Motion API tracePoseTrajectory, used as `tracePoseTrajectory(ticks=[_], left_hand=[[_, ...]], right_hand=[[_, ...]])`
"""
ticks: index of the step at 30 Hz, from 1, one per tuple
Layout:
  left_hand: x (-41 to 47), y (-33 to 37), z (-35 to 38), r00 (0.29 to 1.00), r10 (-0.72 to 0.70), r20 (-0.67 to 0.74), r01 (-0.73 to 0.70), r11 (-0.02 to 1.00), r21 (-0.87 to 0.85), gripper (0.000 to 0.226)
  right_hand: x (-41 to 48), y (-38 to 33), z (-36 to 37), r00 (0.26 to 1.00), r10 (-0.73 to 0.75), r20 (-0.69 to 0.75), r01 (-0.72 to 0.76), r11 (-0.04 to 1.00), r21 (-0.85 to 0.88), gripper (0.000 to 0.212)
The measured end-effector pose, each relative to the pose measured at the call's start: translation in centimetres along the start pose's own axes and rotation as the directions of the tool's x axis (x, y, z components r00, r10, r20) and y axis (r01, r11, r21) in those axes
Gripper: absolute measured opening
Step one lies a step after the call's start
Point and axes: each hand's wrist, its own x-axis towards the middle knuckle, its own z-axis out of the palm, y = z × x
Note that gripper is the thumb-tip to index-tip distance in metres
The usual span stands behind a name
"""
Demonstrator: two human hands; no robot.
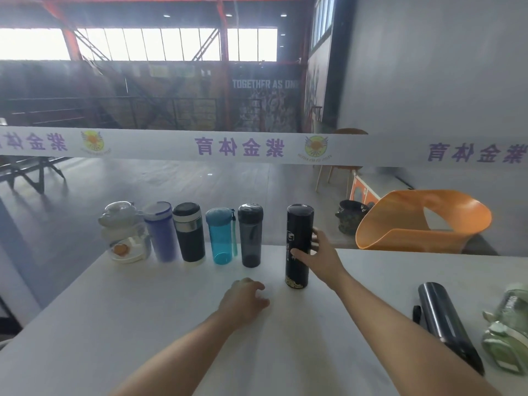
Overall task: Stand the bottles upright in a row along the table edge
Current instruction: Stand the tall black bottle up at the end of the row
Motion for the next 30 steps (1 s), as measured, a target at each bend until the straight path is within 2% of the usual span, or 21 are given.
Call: tracePoseTrajectory(ticks=[3, 9, 14, 30], left_hand=[[0.4, -0.6, 0.2, 1.0, 0.028, -0.011, -0.027, 0.995, 0.094, 0.051], [1.7, -1.5, -0.4, 0.999, 0.014, -0.034, -0.009, 0.989, 0.151, 0.056], [2.5, -2.2, -0.9, 0.999, 0.03, -0.036, -0.023, 0.982, 0.19, 0.057], [3.0, -2.9, -0.9, 0.999, 0.033, -0.042, -0.025, 0.985, 0.173, 0.065]], right_hand=[[-0.5, 0.8, 0.2, 0.999, 0.045, 0.028, -0.043, 0.996, -0.077, 0.067], [-0.5, 3.6, 1.6, 0.993, 0.109, 0.051, -0.097, 0.977, -0.191, 0.07], [1.7, 3.5, 3.1, 0.993, 0.114, 0.013, -0.109, 0.974, -0.199, 0.065], [6.2, 3.3, 5.9, 0.992, 0.125, 0.01, -0.121, 0.973, -0.196, 0.076]])
